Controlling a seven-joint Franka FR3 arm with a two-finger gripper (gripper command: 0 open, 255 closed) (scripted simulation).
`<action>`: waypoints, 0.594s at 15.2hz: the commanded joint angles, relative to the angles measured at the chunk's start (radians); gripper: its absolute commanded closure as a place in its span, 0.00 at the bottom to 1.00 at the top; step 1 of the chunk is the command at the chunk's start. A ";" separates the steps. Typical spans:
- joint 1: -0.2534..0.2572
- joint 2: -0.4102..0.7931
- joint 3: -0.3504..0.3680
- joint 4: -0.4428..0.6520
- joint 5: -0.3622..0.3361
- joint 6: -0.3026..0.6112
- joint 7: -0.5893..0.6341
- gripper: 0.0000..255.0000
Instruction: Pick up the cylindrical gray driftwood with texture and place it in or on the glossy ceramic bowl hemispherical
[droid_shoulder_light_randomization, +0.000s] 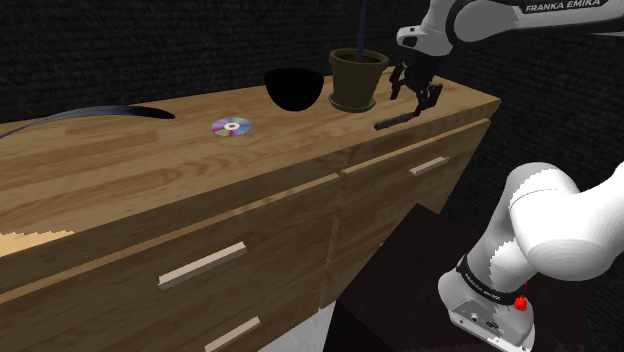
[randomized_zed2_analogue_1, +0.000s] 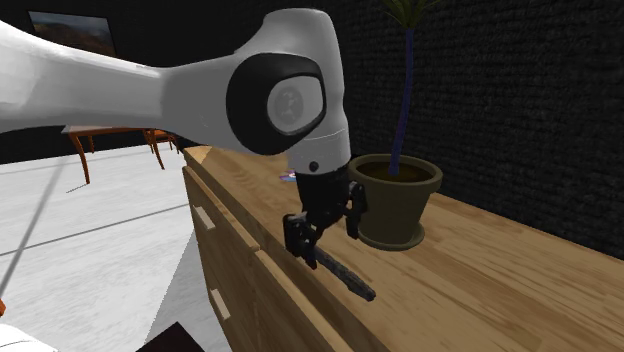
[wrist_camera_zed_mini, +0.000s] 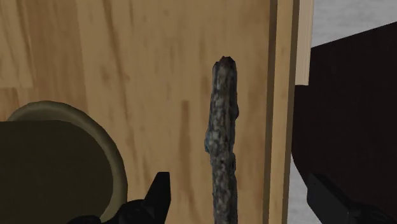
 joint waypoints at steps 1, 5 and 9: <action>0.024 0.021 -0.038 -0.003 -0.019 0.046 -0.071 0.00; 0.025 0.042 -0.064 -0.038 -0.032 0.104 -0.069 0.00; 0.027 0.058 -0.082 -0.059 -0.040 0.143 -0.067 0.00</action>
